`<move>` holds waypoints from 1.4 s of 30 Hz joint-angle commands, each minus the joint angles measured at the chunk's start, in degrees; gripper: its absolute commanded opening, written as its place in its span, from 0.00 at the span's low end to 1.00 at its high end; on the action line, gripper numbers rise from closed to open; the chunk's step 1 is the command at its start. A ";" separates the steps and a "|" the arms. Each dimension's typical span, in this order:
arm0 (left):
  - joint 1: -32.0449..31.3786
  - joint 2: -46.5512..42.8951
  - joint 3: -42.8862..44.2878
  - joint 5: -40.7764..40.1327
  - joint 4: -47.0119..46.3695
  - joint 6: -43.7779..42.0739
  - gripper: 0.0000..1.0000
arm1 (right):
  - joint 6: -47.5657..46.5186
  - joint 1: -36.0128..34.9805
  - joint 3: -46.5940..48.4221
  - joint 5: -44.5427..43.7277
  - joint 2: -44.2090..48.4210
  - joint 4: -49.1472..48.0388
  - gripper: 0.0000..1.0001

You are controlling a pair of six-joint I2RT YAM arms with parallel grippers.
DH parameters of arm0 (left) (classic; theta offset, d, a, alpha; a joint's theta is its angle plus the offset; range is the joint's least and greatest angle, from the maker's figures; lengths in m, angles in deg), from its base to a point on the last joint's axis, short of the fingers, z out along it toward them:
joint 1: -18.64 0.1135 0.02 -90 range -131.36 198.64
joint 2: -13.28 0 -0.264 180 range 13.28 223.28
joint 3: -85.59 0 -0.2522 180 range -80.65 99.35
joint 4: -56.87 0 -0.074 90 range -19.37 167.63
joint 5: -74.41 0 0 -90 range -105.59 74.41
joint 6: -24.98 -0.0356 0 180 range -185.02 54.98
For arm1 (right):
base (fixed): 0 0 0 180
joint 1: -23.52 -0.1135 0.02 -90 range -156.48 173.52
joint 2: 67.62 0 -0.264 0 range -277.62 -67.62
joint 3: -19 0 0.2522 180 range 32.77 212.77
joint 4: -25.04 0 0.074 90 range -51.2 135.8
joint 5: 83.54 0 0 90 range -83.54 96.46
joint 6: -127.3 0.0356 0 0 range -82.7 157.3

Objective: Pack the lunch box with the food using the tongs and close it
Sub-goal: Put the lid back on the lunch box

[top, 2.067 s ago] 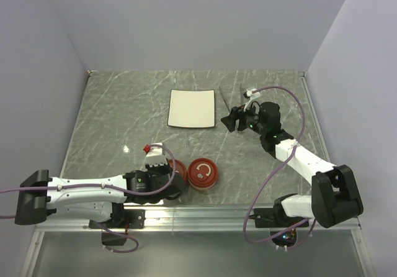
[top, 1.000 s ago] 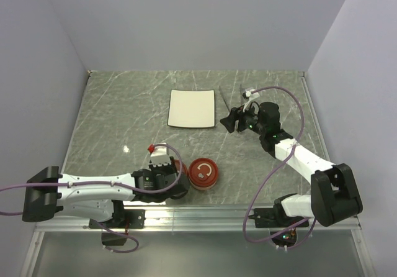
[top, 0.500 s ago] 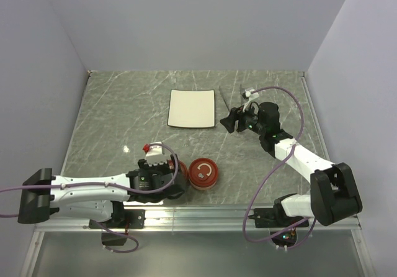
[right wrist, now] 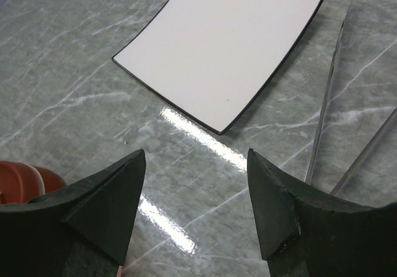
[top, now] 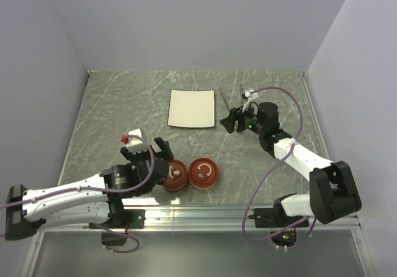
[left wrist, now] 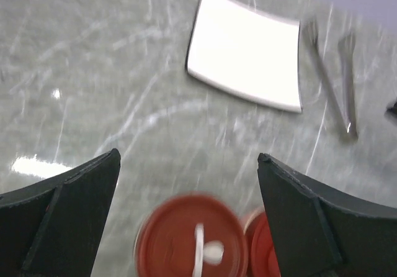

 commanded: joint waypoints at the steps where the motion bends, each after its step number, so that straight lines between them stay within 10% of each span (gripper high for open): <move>1: 8.10 -3.98 -4.79 7.09 -26.54 -25.87 0.99 | -0.02 0.42 0.11 -0.74 0.22 -1.98 0.74; 19: 65.50 12.36 -5.60 53.57 -61.40 -37.74 0.99 | 4.55 8.41 3.71 -13.64 2.06 -1.54 0.76; 42: 67.63 2.51 -7.10 51.03 -55.69 -37.47 1.00 | 5.87 10.18 -2.53 -22.45 16.14 -2.95 0.78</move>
